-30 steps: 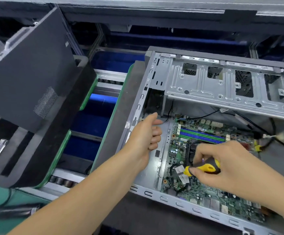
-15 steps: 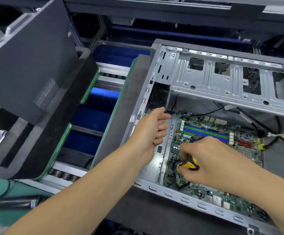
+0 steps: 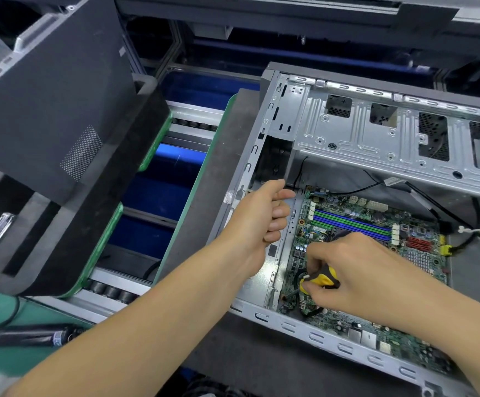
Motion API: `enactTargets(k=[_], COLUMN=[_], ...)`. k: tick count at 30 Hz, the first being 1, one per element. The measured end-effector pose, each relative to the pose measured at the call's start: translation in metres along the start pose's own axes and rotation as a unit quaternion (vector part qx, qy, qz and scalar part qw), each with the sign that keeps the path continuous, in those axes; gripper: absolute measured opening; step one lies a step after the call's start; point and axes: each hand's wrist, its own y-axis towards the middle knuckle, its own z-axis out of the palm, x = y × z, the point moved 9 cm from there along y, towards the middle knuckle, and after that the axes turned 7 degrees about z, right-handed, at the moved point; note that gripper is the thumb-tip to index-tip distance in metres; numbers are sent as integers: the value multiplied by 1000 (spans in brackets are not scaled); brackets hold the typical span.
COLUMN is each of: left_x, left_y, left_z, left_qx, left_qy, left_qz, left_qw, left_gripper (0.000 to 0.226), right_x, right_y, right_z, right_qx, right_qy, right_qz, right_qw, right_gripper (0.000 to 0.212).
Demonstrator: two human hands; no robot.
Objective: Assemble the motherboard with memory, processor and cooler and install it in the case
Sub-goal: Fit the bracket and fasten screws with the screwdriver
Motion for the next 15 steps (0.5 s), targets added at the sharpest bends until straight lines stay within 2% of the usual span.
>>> enactTargets(k=[15], left_x=[0], left_y=[-2], left_z=[1], left_qx=[2], left_qy=[-6], left_qz=[-9], left_qw=[1000], left_gripper=[25], right_x=[0], right_y=[1], right_z=[0], right_qx=[2], right_qy=[-3], right_qz=[3], right_qw=[1000], right_gripper=[25])
